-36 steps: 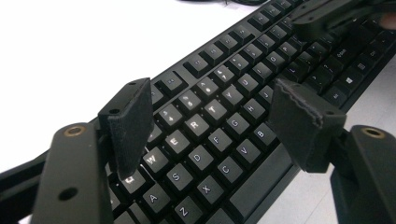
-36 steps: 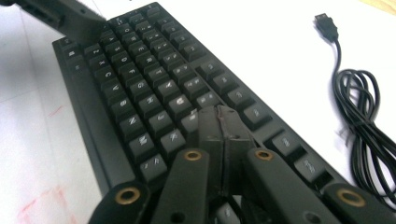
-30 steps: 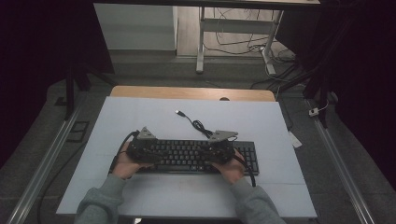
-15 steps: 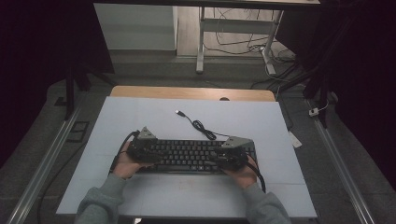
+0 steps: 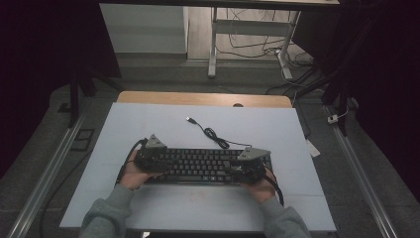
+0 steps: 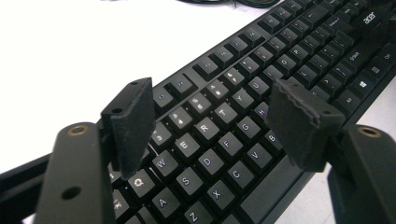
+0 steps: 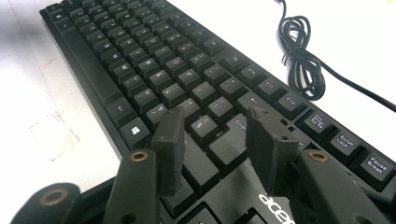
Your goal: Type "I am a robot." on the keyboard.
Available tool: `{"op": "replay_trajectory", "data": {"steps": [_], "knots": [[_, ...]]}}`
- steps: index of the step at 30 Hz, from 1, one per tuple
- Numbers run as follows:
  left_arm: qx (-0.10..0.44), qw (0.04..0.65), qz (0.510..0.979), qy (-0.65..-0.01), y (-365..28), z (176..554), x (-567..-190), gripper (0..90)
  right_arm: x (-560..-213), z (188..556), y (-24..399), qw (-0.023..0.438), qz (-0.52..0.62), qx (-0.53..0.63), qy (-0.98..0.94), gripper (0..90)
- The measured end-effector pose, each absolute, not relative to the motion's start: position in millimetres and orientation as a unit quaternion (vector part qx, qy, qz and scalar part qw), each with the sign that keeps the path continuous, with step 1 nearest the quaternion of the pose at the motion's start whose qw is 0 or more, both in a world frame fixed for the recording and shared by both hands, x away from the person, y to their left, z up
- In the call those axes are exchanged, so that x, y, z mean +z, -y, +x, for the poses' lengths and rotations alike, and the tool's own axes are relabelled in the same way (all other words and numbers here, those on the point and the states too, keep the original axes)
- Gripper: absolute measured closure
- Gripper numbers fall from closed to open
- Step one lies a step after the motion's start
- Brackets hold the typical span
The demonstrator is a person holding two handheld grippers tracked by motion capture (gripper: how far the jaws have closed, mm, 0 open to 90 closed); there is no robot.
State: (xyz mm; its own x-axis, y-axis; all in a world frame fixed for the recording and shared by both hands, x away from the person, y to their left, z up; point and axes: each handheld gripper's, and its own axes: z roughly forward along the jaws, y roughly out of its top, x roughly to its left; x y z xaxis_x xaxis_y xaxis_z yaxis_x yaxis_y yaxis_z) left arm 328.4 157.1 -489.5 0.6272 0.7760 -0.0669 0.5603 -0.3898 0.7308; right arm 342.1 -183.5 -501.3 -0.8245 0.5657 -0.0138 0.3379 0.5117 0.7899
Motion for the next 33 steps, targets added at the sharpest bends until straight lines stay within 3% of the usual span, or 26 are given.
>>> {"op": "replay_trajectory", "data": {"steps": [7,17,33], "knots": [[0.154,0.379,0.818,-0.405,-156,327,-489,46.6,-501,342,184,0.136,0.262,0.416,-0.86,57.5],[0.148,0.386,0.82,-0.396,-153,327,-490,88.1,-501,342,182,0.137,0.262,0.414,-0.861,57.4],[0.145,0.351,0.837,-0.393,-132,336,-514,89.1,-503,343,180,0.136,0.261,0.409,-0.864,57.1]]}}
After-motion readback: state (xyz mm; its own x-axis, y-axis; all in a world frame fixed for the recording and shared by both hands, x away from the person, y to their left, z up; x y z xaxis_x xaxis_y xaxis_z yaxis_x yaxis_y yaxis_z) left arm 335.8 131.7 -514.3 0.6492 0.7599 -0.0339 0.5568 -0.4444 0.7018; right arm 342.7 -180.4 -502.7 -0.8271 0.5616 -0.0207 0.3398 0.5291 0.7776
